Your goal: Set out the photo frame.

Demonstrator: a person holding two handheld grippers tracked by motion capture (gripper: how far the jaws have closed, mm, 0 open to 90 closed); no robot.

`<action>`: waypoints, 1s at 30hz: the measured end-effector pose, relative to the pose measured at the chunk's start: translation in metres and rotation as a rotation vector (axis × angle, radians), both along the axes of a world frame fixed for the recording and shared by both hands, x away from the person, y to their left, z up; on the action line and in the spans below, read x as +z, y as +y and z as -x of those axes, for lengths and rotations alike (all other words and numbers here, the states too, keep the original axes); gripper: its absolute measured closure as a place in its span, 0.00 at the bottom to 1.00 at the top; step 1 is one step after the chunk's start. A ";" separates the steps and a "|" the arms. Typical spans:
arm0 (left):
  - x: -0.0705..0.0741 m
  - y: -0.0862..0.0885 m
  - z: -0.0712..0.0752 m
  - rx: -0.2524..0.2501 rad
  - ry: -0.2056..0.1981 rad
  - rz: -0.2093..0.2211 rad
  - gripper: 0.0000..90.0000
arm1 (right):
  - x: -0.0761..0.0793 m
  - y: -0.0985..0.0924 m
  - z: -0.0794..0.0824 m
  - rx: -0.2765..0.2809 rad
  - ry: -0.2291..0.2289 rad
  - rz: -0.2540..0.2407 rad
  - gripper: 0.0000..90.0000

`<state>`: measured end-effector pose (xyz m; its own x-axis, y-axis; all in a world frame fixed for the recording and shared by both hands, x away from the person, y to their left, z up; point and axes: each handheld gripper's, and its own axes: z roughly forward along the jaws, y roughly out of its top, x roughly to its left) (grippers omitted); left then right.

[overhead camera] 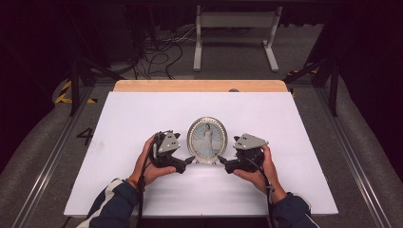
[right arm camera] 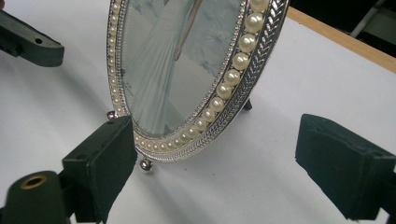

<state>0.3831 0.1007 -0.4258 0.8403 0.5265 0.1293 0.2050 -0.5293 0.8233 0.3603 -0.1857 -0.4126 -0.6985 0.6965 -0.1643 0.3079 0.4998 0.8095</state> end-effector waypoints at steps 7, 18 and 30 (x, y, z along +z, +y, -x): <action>0.001 0.002 0.003 -0.004 -0.018 -0.021 0.08 | -0.001 -0.002 0.001 -0.016 -0.011 0.039 0.14; -0.004 0.007 0.008 -0.011 -0.044 -0.072 0.08 | 0.001 -0.015 0.004 -0.034 -0.014 0.054 0.15; -0.005 0.020 0.012 0.012 -0.049 -0.083 0.09 | 0.001 -0.027 0.009 -0.040 -0.019 0.070 0.15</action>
